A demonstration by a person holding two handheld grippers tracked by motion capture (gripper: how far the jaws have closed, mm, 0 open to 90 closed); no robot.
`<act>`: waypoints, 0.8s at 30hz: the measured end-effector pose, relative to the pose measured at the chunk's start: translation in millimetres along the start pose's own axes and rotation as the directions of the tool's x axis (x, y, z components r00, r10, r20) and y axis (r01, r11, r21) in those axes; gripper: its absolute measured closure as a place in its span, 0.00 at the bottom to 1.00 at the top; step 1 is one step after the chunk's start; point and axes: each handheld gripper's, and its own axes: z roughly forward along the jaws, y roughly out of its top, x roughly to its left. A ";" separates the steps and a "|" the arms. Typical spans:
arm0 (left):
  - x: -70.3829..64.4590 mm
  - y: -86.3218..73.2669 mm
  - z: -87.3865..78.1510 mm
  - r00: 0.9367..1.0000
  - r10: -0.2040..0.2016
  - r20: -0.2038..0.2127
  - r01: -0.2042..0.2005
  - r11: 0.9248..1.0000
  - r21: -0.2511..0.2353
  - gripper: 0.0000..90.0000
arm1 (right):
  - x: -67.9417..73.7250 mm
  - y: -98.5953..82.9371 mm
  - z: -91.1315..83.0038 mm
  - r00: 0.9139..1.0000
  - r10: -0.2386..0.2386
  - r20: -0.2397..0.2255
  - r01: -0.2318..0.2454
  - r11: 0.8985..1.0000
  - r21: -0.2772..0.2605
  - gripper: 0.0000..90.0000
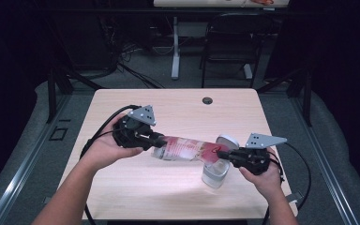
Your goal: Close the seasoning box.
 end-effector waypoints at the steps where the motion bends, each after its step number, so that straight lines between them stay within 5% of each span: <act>1: 0.1 -0.1 0.1 1.000 0.000 0.001 0.000 1.000 0.000 0.87 | -0.2 -0.2 0.1 1.000 0.001 -0.002 -0.001 1.000 -0.001 0.98; 24: 0.8 -0.6 0.5 1.000 -0.001 0.001 0.001 1.000 -0.003 0.87 | 0.4 -1.4 2.7 1.000 -0.009 0.003 0.009 1.000 0.014 0.98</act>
